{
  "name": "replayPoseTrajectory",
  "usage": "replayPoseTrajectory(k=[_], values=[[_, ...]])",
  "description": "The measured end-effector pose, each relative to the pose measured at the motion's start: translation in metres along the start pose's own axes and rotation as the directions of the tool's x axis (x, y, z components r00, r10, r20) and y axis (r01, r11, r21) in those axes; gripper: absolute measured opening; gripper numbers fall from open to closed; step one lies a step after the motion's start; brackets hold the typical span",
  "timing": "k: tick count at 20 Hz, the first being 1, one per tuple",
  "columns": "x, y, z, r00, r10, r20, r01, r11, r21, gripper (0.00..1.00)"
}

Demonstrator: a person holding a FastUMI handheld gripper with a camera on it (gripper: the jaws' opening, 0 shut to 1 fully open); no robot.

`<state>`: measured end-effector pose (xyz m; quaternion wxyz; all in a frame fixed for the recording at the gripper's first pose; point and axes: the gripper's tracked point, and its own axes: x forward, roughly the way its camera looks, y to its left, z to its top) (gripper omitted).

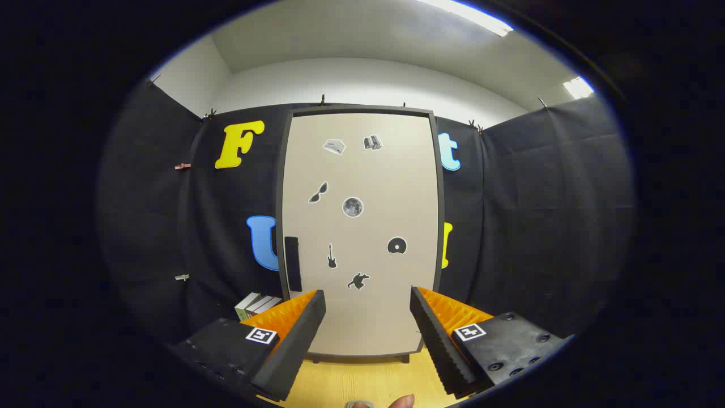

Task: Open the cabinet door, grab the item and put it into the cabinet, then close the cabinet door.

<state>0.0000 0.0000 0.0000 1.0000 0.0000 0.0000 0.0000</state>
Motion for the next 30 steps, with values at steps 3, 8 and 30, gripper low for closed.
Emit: replayPoseTrajectory(k=[3,8,30], values=[[0.0,0.0,-0.001,1.0,-0.004,0.001,0.004,1.0,-0.016,0.97],[0.0,0.003,-0.002,1.0,0.007,-0.005,-0.007,1.0,-0.01,0.97],[0.076,0.098,0.001,0.996,0.094,0.0,-0.094,0.995,0.034,0.97]])
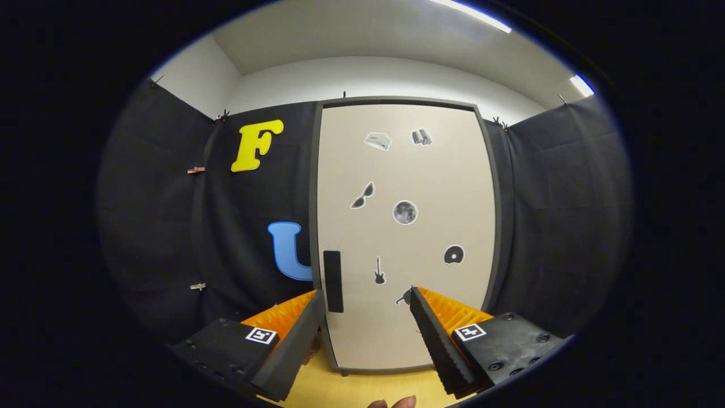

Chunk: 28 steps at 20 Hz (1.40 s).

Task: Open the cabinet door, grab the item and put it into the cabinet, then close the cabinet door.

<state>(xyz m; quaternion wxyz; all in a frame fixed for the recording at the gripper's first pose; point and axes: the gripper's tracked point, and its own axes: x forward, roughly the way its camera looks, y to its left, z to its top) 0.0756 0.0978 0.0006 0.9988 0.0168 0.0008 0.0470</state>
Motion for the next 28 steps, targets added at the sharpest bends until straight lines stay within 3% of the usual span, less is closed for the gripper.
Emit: replayPoseTrajectory(k=[9,15,17,19,20,23,26,28], values=[[0.098,0.046,-0.039,0.999,0.036,-0.028,-0.036,0.999,-0.001,0.97],[0.147,0.038,-0.059,0.998,-0.022,-0.058,0.024,0.999,0.035,0.94],[0.155,0.039,-0.061,0.998,-0.031,-0.048,0.032,0.999,0.025,0.79],[0.159,0.046,-0.069,0.998,-0.014,-0.065,0.016,1.0,0.026,0.5],[0.165,0.046,-0.074,0.998,-0.018,-0.068,0.019,1.0,0.014,0.41],[0.157,0.045,-0.071,0.998,-0.016,-0.067,0.017,1.0,0.004,0.33],[0.152,0.045,-0.072,0.996,0.006,-0.093,-0.006,1.0,0.002,0.18],[0.141,0.045,-0.07,0.994,0.031,-0.101,-0.03,0.999,0.015,0.18]])
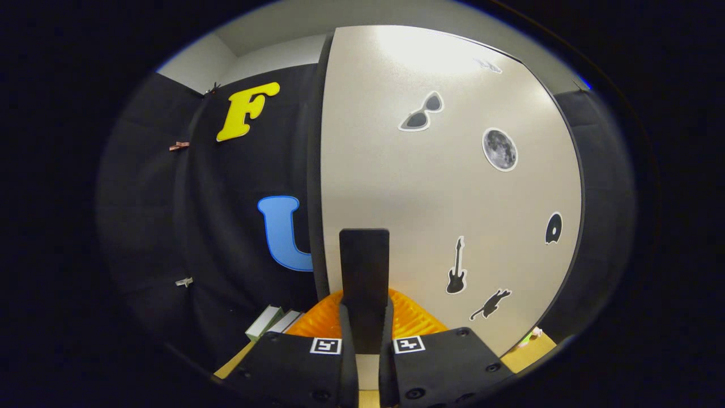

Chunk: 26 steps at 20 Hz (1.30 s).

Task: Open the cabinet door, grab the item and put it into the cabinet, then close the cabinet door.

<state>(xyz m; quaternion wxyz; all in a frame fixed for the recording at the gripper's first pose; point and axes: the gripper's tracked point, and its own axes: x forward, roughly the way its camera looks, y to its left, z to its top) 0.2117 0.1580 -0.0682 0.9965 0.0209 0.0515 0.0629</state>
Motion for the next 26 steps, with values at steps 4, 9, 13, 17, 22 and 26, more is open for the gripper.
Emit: replayPoseTrajectory(k=[4,9,13,17,22,26], values=[[-0.044,-0.007,0.001,0.998,0.058,0.003,-0.058,0.998,0.018,0.18],[-0.1,-0.022,-0.001,0.99,0.142,-0.003,-0.142,0.989,0.036,0.18],[-0.118,-0.029,0.001,0.985,0.174,-0.014,-0.174,0.984,0.034,0.18],[-0.134,-0.041,0.002,0.983,0.18,-0.023,-0.179,0.983,0.025,0.18],[-0.15,-0.058,0.004,0.984,0.178,-0.025,-0.176,0.983,0.047,0.18],[-0.162,-0.072,0.005,0.987,0.156,-0.023,-0.155,0.987,0.046,0.18]])
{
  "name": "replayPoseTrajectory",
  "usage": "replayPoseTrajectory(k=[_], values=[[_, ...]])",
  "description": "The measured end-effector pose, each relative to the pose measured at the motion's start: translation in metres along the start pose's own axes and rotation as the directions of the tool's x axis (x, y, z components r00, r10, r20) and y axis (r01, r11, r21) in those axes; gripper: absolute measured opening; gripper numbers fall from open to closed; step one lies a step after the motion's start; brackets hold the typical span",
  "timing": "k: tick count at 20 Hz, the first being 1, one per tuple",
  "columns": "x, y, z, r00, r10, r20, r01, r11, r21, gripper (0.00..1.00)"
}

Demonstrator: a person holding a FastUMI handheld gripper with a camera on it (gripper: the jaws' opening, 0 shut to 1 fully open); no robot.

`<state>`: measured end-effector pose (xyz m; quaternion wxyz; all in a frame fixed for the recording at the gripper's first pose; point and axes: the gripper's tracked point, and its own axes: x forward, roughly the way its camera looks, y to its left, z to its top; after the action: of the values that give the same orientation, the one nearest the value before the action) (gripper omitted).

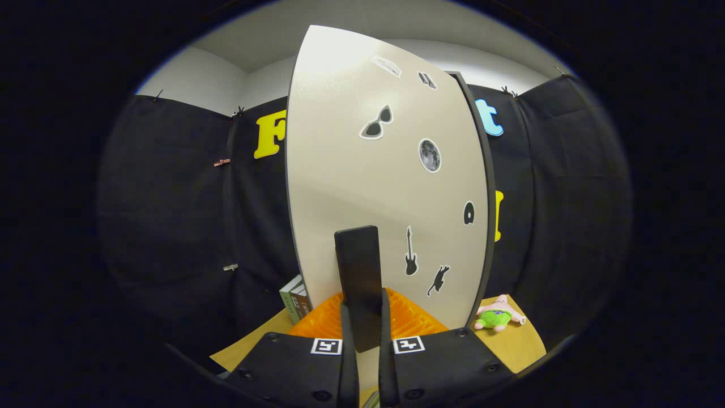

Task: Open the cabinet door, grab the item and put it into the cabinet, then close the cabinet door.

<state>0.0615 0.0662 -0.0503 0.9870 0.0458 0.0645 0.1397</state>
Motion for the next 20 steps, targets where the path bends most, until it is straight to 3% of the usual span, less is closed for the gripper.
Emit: replayPoseTrajectory(k=[11,18,20], values=[[-0.025,-0.047,0.005,0.986,-0.164,0.028,0.165,0.986,-0.014,0.17],[-0.047,-0.094,0.001,0.954,-0.298,0.021,0.299,0.954,-0.017,0.16],[-0.052,-0.114,0.004,0.942,-0.333,0.045,0.334,0.942,-0.019,0.1]])
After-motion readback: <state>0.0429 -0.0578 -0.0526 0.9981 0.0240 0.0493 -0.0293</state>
